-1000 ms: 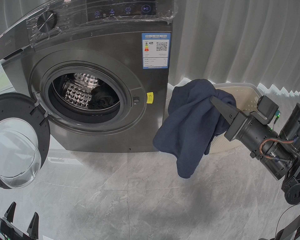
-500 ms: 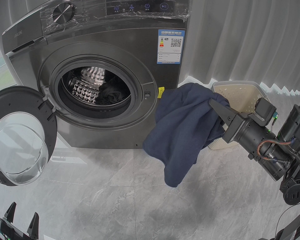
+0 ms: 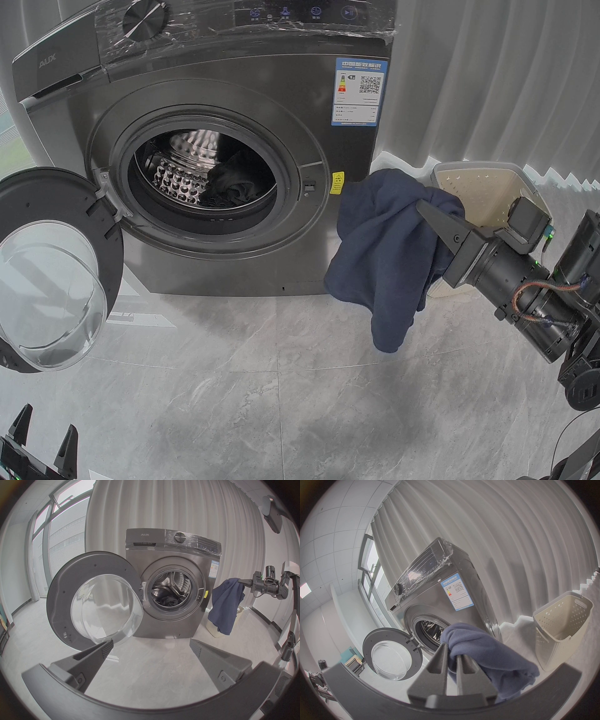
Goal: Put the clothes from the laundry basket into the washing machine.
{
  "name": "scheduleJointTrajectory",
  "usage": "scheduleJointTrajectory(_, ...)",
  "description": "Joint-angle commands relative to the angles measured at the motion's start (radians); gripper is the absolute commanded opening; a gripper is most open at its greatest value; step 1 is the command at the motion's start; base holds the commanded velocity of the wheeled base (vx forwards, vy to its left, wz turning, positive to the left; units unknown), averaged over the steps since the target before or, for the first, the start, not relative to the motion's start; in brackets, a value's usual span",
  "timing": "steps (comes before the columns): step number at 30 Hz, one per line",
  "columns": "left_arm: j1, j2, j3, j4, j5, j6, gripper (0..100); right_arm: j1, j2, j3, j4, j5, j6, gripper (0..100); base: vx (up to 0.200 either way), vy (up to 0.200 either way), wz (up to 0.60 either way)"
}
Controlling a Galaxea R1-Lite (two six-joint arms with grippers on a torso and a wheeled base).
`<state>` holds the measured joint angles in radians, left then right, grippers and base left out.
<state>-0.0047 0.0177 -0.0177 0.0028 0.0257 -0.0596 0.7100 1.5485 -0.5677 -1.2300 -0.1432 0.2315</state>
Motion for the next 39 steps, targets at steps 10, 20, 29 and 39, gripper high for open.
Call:
scheduleJointTrajectory(10,0.0,-0.008,0.015,0.0,0.0,0.0,100,0.0,0.004,-0.001,0.0,0.001,-0.001,0,0.0,0.2,0.0)
scheduleJointTrajectory(20,0.0,-0.008,0.015,0.0,0.002,0.0,100,-0.001,0.005,-0.001,0.0,0.001,-0.001,0,0.0,0.08,0.0)
scheduleJointTrajectory(29,0.0,-0.008,0.015,0.0,0.002,0.0,100,-0.001,0.008,0.005,0.001,0.002,-0.001,0,0.0,0.0,0.0)
scheduleJointTrajectory(39,0.005,-0.013,0.018,-0.003,0.0,0.04,100,0.048,0.056,-0.003,-0.002,0.016,-0.001,0,0.0,0.0,0.0)
